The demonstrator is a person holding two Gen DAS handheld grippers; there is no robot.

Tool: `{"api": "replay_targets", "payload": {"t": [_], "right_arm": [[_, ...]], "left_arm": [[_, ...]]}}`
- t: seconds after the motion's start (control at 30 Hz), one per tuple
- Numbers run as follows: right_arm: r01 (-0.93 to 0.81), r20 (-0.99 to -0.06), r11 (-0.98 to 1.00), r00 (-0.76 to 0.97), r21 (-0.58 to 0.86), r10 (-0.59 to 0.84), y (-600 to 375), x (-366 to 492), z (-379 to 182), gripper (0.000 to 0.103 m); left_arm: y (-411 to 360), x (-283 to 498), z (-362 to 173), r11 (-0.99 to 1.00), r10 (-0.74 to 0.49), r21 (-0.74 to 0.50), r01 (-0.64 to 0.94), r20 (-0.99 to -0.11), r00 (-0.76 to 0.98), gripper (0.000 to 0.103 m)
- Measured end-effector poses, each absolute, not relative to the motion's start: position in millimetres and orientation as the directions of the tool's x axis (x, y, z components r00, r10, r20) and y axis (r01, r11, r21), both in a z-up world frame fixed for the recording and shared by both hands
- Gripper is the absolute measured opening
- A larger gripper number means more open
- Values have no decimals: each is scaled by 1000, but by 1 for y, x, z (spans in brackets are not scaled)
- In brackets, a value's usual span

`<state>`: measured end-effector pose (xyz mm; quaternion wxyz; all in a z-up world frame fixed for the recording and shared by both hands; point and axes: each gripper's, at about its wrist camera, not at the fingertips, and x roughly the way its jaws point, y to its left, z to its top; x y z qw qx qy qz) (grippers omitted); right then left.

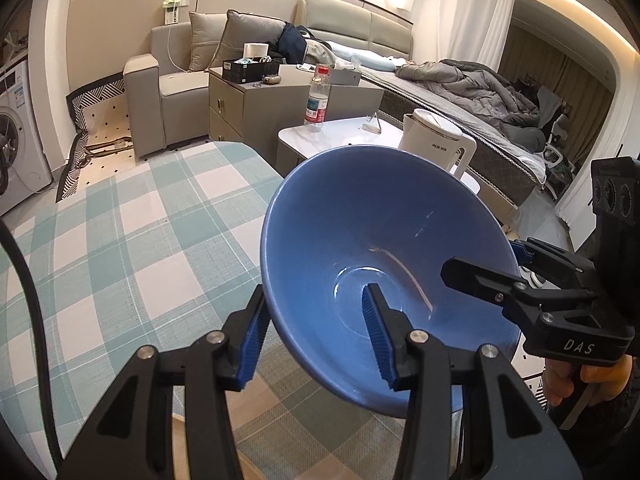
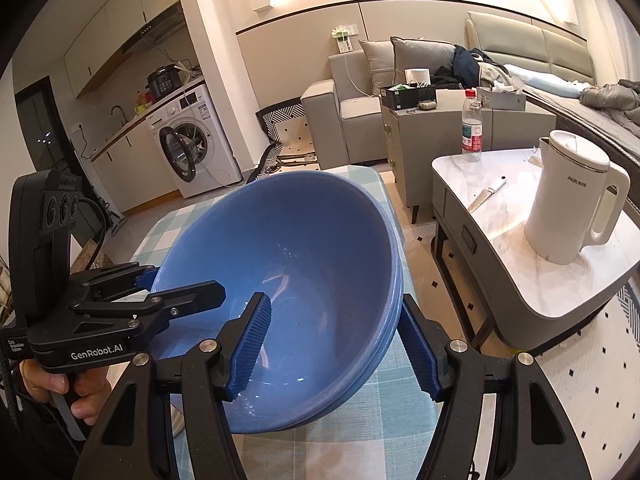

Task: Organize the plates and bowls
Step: 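Lift the bowl stack with the left gripper toward the cream plates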

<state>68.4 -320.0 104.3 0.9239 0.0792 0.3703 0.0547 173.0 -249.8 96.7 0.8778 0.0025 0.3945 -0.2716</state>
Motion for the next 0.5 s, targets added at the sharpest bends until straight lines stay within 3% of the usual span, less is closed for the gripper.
{"api": "replay_targets", "payload": {"t": [0.5], "right_arm": [[-101,-659,980,727,174,192,-290,62,115,67]], "left_arm": [[-220,146,108,873,-459,-210,440,-661,594,46]]}}
